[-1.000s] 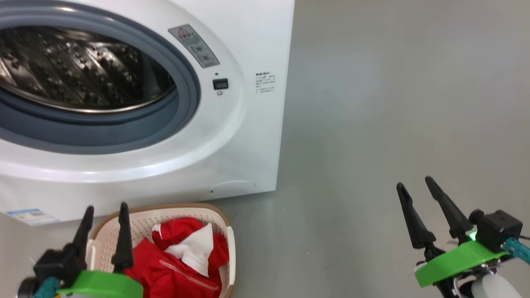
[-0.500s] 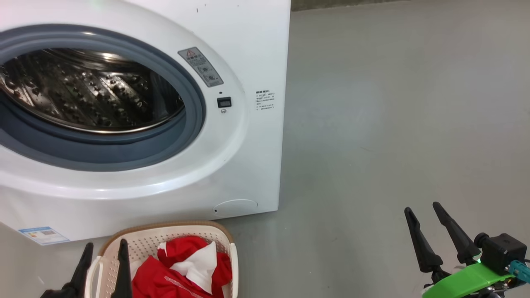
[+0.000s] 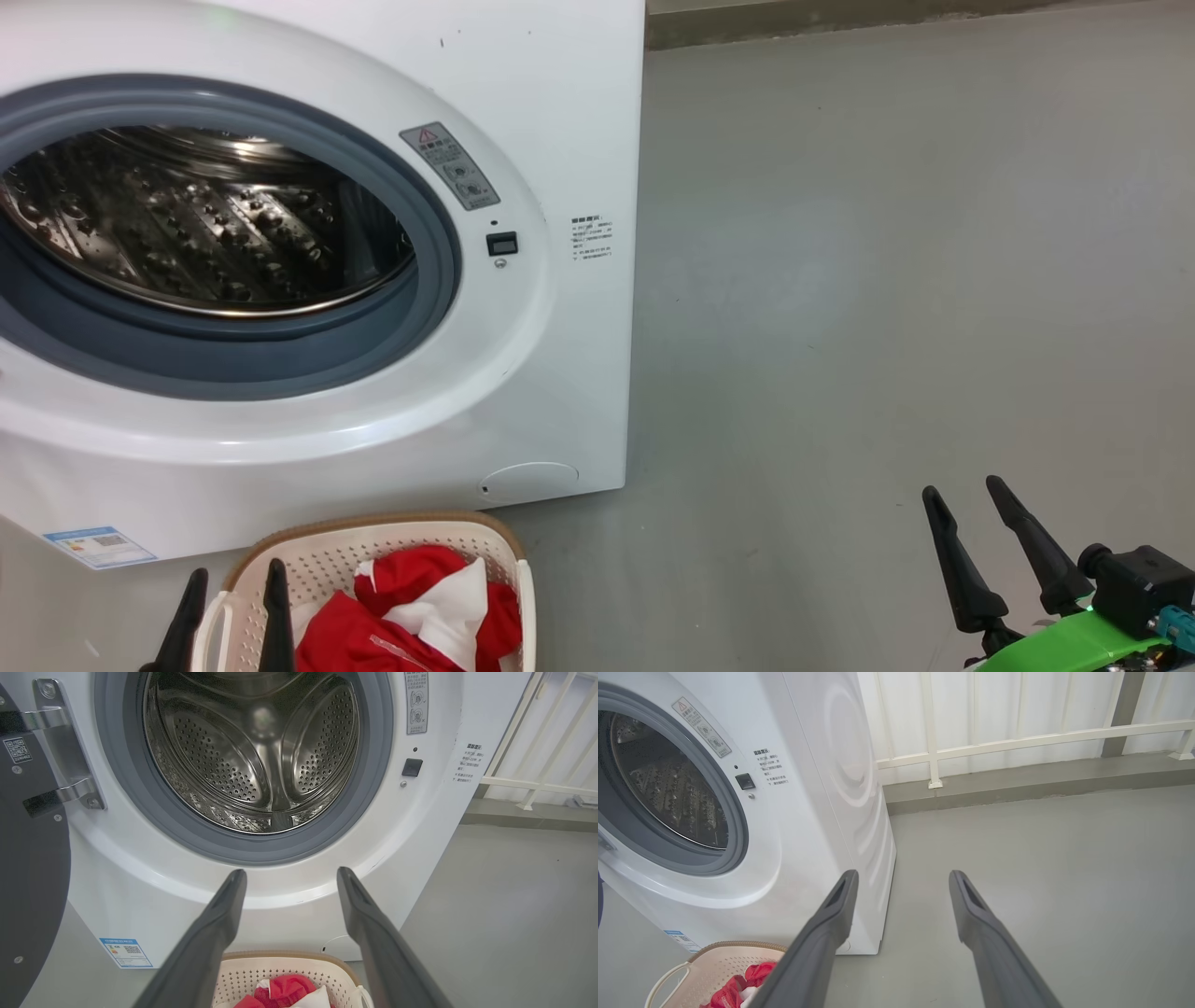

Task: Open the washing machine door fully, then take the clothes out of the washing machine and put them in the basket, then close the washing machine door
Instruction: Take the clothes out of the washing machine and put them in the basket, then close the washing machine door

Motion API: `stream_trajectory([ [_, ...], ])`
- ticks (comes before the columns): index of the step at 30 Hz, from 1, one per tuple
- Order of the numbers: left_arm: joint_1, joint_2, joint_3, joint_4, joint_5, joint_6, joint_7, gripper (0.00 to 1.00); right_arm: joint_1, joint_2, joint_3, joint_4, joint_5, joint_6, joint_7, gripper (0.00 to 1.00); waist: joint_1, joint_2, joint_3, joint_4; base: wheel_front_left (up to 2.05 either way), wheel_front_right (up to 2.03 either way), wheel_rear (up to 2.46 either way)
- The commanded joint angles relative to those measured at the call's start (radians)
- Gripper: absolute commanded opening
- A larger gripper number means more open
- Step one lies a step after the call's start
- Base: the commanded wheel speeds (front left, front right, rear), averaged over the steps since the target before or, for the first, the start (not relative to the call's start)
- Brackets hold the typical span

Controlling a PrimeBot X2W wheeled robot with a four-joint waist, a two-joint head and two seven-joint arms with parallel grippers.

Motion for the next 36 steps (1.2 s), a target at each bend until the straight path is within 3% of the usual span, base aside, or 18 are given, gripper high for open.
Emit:
stream_trajectory([
  [1,-0.006,0.015,0.03,-0.03,-0.005,0.011,-0.006,1.0,0.001,-0.014,0.012,-0.027,-0.014,0.006,-0.006,1.0,0.0,0.0,0.001,0.0,0.0,0.0,0.0],
  [24,-0.01,0.014,0.034,-0.034,0.006,0.018,-0.006,1.0,0.0,-0.013,0.01,-0.03,-0.016,0.006,-0.006,1.0,0.0,0.0,0.006,0.009,-0.02,0.02,0.0],
  [36,-0.016,0.014,0.038,-0.026,0.017,0.02,-0.006,1.0,-0.004,-0.015,0.011,-0.028,-0.015,0.006,-0.006,1.0,0.0,0.0,0.01,0.01,-1.19,1.19,0.0],
])
